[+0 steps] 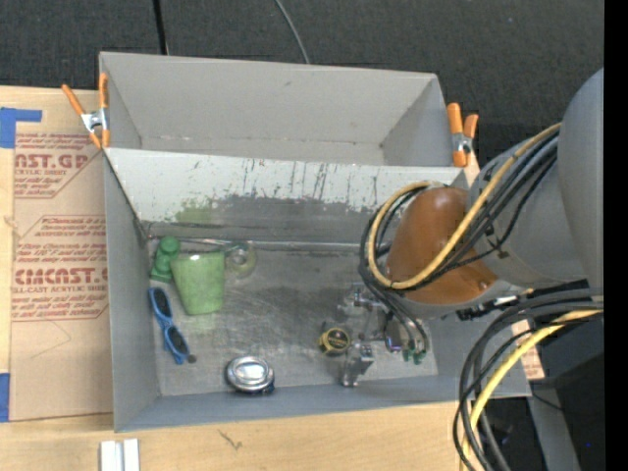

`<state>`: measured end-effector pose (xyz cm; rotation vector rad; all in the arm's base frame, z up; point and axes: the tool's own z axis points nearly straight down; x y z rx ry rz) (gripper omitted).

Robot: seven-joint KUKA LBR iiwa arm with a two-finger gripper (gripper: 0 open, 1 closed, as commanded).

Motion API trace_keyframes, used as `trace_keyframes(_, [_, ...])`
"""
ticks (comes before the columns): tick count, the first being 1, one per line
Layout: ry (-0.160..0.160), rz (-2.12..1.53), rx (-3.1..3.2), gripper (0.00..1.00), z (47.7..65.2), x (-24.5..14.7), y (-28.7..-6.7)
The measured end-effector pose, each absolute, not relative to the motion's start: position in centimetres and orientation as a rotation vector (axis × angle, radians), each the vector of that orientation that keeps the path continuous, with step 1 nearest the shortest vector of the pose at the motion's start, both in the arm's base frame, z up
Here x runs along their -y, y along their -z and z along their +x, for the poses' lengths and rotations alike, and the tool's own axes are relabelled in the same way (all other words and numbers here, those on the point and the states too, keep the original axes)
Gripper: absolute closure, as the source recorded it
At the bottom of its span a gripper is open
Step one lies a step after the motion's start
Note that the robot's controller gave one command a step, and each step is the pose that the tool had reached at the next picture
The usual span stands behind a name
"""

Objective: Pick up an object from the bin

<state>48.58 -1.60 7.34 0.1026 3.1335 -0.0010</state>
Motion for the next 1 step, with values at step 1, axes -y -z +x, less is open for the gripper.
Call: trace_keyframes(1, [0.0, 0.101, -3.133, 1.0, 48.64, 1.55, -7.48])
